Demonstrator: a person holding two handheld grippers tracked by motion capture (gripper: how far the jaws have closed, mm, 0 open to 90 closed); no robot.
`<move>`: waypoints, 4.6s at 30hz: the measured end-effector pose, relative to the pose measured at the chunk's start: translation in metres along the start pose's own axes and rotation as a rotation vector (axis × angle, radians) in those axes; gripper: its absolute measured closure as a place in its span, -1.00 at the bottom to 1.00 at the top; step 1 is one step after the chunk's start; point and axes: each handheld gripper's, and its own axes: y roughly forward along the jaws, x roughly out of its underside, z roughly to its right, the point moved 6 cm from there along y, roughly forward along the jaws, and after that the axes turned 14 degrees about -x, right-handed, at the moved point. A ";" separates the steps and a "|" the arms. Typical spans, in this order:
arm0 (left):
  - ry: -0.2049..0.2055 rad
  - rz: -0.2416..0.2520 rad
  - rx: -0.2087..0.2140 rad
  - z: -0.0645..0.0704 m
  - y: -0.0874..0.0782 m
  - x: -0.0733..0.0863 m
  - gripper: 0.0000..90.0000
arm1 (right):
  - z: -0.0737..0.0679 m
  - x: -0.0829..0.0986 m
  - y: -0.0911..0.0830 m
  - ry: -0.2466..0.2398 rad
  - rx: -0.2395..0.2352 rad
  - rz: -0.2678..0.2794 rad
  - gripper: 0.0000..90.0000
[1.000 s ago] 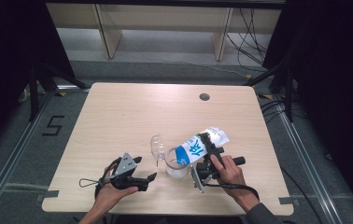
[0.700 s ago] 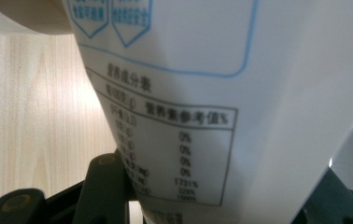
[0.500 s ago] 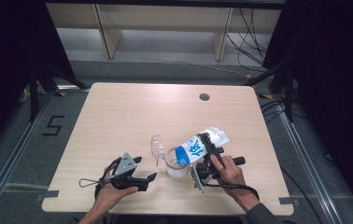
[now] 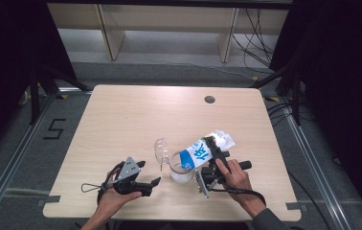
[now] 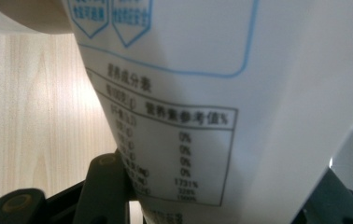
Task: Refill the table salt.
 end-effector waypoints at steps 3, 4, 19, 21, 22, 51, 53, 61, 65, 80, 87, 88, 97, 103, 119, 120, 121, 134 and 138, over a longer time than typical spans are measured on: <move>-0.004 -0.003 0.002 0.000 0.000 0.000 -0.63 | 0.000 0.000 0.000 0.003 0.000 0.002 0.16; -0.004 -0.002 0.001 0.000 0.000 0.000 -0.63 | 0.001 0.000 0.000 -0.009 0.003 0.003 0.16; 0.000 -0.005 -0.004 0.000 0.000 0.000 -0.63 | -0.004 0.002 0.001 0.047 -0.012 0.004 0.17; -0.001 -0.005 -0.004 0.000 0.000 0.000 -0.63 | -0.004 0.002 0.001 0.053 -0.010 -0.004 0.17; 0.000 -0.005 -0.004 0.000 0.000 0.000 -0.63 | -0.004 0.002 0.001 0.043 -0.010 -0.005 0.17; 0.001 -0.006 0.001 0.000 0.000 0.000 -0.63 | -0.001 0.001 0.000 0.007 0.003 -0.015 0.17; 0.005 -0.008 -0.005 -0.001 0.000 0.000 -0.63 | 0.000 0.001 0.000 0.006 0.002 -0.018 0.17; 0.003 -0.006 0.000 0.000 0.000 0.000 -0.63 | -0.004 0.001 0.000 0.045 0.002 -0.016 0.17; 0.003 -0.006 0.000 0.000 0.000 0.000 -0.63 | 0.000 0.001 0.000 -0.006 0.004 -0.019 0.17; 0.007 -0.008 -0.006 -0.001 0.000 0.000 -0.63 | 0.000 0.001 0.000 0.003 0.004 -0.014 0.18; 0.000 -0.004 -0.005 0.000 0.000 0.000 -0.63 | 0.000 0.001 0.000 -0.001 0.007 -0.015 0.18; 0.000 -0.004 -0.005 0.000 0.000 0.000 -0.63 | 0.000 0.001 0.000 -0.002 0.008 -0.015 0.18; 0.000 -0.005 -0.005 0.000 0.000 0.000 -0.63 | 0.000 0.001 0.000 -0.004 0.008 -0.018 0.18; 0.005 -0.006 -0.006 0.000 0.000 0.000 -0.63 | 0.001 0.002 -0.001 -0.004 0.008 -0.018 0.19; -0.002 -0.003 -0.006 0.000 0.000 0.000 -0.63 | -0.003 0.002 -0.001 0.038 0.001 -0.027 0.20; 0.001 -0.004 -0.006 0.000 0.000 0.000 -0.63 | -0.003 0.002 -0.001 0.034 -0.002 -0.031 0.21; 0.002 -0.004 -0.005 0.000 0.000 0.000 -0.63 | -0.004 0.002 -0.001 0.050 0.002 -0.029 0.21; 0.000 0.000 -0.001 0.000 0.001 0.000 -0.63 | -0.004 0.002 -0.001 0.050 0.002 -0.030 0.21; 0.000 -0.001 -0.001 0.000 0.001 0.000 -0.63 | -0.002 0.002 0.000 0.030 0.007 -0.017 0.21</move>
